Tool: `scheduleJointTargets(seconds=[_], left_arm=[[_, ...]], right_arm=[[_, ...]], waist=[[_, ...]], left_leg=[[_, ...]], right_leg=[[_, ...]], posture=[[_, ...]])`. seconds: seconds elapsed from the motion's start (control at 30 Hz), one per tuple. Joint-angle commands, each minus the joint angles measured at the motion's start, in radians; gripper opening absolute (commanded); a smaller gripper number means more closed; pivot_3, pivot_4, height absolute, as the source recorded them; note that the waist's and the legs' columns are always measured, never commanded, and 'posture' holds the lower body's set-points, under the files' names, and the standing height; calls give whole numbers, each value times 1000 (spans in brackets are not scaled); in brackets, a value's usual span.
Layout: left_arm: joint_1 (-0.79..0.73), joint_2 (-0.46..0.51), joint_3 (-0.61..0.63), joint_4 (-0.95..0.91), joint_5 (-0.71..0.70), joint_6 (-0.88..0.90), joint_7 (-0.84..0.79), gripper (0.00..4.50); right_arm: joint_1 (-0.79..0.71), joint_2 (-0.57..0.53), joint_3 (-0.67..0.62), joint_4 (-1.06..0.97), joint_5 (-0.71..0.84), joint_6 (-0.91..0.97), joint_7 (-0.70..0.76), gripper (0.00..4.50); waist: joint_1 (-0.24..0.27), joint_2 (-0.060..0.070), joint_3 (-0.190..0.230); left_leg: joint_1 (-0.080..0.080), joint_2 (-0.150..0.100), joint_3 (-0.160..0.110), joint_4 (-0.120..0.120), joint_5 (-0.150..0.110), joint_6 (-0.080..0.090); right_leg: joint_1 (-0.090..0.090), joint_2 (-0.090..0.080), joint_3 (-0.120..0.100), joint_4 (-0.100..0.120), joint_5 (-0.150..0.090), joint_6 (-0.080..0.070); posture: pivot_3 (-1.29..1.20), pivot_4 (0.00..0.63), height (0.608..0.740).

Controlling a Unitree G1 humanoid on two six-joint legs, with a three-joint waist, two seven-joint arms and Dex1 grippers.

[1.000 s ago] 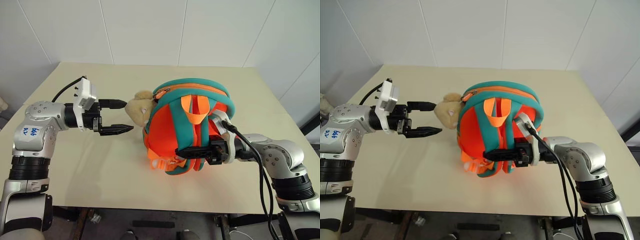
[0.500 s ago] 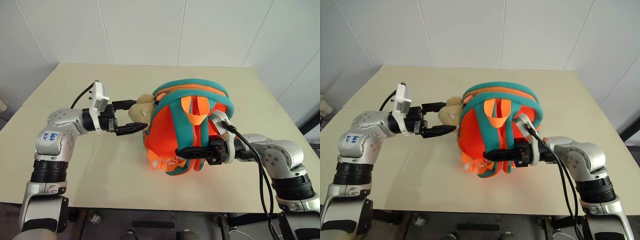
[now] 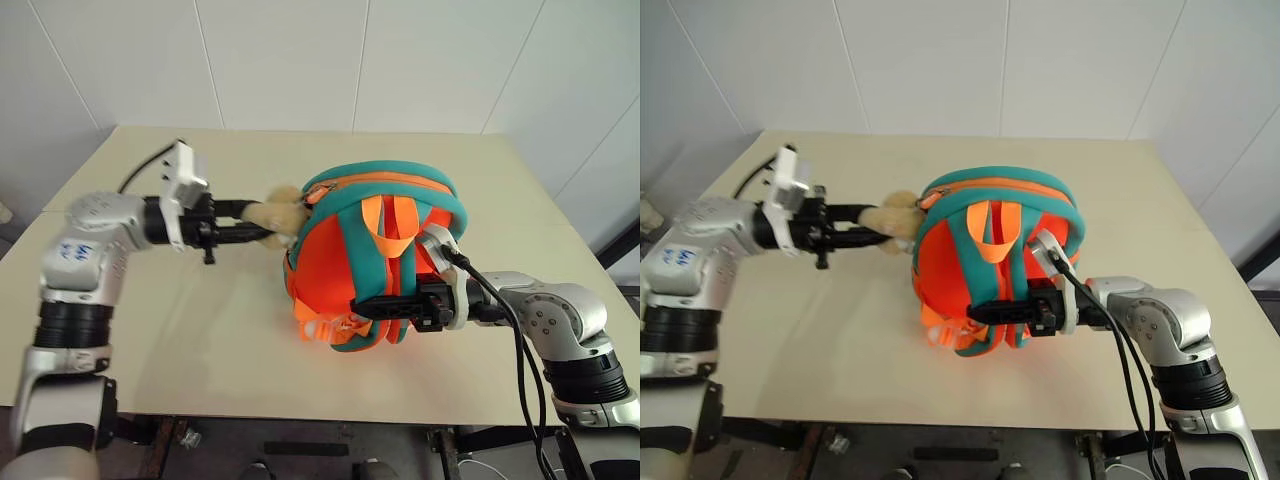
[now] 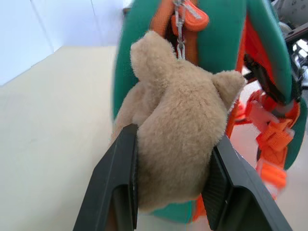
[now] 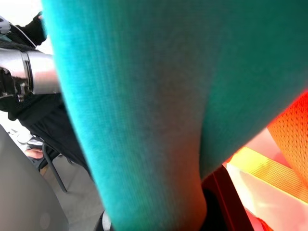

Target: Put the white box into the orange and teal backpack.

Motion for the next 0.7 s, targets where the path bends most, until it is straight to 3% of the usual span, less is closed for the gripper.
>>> scheduleJointTargets(seconds=[0.03,0.23,0.43,0.5,0.6,0.67,0.7], left_arm=[[-12,68,-15,119,77,-74,-56,1422],[98,40,-116,232,201,-218,-79,1422],[165,-150,-191,301,249,-278,-36,1422],[170,-184,-173,329,252,-292,5,1422],[203,-152,-118,266,206,-248,-4,1422],[235,-127,-88,189,172,-205,-16,1412],[257,-104,-69,141,144,-169,-33,1704]], right_arm=[[19,-2,-42,-54,33,-2,-19,30],[54,5,-55,-89,55,4,-63,30],[67,18,-60,-97,59,-3,-101,30],[76,20,-60,-111,56,-15,-106,30],[99,7,-74,-140,28,-56,-126,30],[127,-24,-106,-173,59,-47,-113,747],[141,-51,-126,-198,68,-43,-107,960]], waist=[[1,0,0],[4,0,0],[9,0,0],[9,0,0],[8,0,0],[8,0,0],[8,0,0]], left_leg=[[0,0,0,0,0,0],[0,0,0,-1,0,0],[0,0,0,0,0,0],[0,0,0,1,0,0],[0,0,0,1,0,0],[0,0,0,2,0,0],[0,0,0,2,0,0]], right_leg=[[0,0,0,0,0,0],[0,0,0,0,0,-1],[0,0,0,1,0,-1],[0,0,0,1,0,-1],[1,0,0,1,0,0],[1,0,0,1,0,0],[1,0,0,1,0,0]], posture=[[0,150,740],[0,150,740],[0,150,740],[0,150,740],[0,150,740],[0,150,740],[0,150,740]])
